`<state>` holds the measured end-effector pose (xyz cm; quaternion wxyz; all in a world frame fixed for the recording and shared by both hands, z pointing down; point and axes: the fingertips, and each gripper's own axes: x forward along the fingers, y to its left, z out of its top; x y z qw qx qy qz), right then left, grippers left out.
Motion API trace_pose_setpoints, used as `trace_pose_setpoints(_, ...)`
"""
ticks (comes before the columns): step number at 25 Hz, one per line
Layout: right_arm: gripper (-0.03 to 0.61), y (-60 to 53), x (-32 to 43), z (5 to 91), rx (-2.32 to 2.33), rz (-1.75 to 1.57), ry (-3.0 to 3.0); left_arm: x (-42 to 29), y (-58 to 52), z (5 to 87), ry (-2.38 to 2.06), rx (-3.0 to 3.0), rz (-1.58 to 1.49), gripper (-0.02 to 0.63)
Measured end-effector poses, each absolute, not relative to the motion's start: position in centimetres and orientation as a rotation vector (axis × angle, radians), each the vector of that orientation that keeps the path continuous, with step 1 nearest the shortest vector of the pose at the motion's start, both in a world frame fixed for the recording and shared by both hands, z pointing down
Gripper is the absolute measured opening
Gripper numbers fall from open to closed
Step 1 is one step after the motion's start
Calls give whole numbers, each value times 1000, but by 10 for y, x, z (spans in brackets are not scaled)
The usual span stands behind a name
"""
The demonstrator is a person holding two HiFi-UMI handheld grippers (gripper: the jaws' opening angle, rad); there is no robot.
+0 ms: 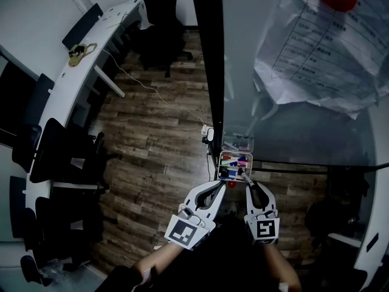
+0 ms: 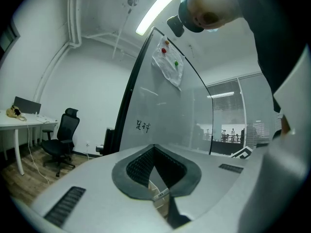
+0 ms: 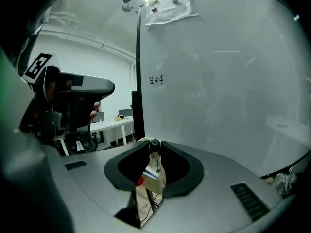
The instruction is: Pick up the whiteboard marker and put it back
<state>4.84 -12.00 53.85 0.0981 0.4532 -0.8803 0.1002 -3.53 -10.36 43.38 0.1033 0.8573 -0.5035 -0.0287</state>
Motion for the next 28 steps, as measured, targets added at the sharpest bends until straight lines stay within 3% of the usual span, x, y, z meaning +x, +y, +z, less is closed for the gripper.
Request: trace_pose_setpoints(28, 84, -128, 49, 568, 1315, 274, -2589, -32, -109, 440, -1493, 2512, -66, 6)
